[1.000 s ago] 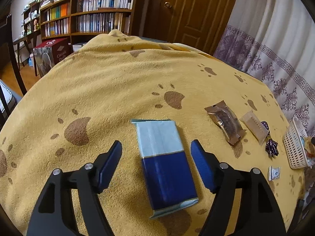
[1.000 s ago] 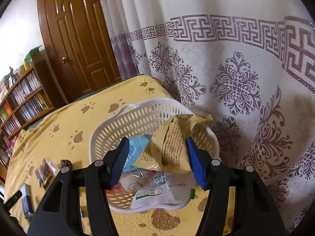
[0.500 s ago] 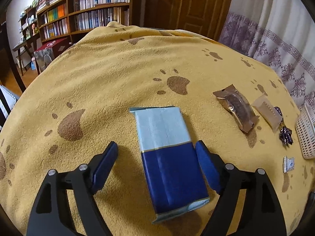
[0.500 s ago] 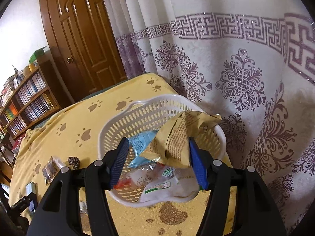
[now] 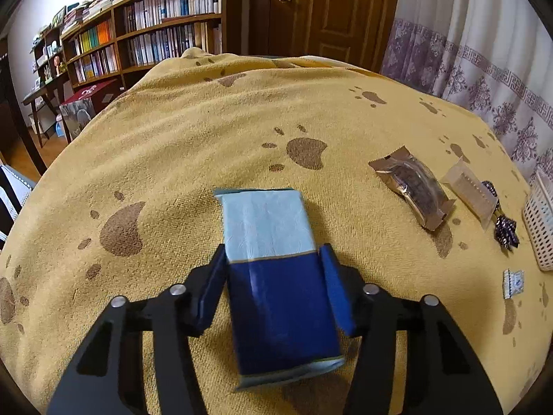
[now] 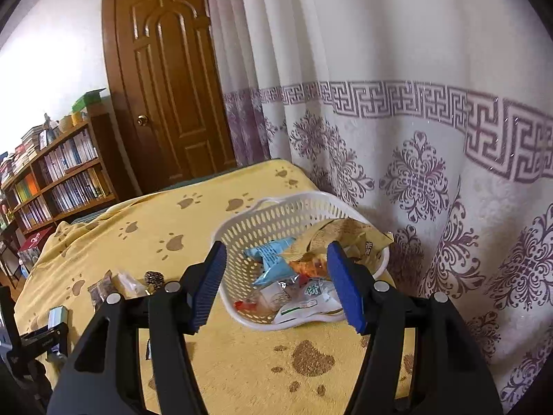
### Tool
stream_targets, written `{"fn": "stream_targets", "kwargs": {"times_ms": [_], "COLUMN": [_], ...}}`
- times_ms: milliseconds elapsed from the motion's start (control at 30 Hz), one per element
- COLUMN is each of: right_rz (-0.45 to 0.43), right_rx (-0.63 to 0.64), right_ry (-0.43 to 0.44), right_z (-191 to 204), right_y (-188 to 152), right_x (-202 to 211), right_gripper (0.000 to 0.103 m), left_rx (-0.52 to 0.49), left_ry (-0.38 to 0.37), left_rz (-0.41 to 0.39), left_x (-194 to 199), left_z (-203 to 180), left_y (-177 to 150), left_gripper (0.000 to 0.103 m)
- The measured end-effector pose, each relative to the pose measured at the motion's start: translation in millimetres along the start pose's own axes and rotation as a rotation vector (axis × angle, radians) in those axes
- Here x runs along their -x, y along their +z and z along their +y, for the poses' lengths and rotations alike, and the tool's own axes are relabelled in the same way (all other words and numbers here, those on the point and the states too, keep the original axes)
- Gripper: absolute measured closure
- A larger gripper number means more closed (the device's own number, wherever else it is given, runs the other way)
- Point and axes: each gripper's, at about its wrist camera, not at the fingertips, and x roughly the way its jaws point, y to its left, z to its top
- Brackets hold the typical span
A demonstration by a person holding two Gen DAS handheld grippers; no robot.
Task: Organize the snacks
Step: 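Withdraw the open right gripper from the basket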
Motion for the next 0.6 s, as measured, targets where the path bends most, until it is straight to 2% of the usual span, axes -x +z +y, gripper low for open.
{"fn": "stream_targets", "kwargs": {"times_ms": [300, 600], "right_rz": [0.011, -0.003], "right_rx": [-0.049, -0.072], "right_ry": [0.002, 0.016], "right_z": [-16, -26], "right_y": [-11, -15], "right_x": [8, 17], "right_gripper": [0.040, 0.040], "left_rx": [0.002, -0.014], "left_ry": [-0.062, -0.103], "left_rz": [-0.062, -0.091], "left_x": [18, 41], "left_z": [-2, -17], "left_y": [3, 8], "left_gripper": [0.053, 0.053]}}
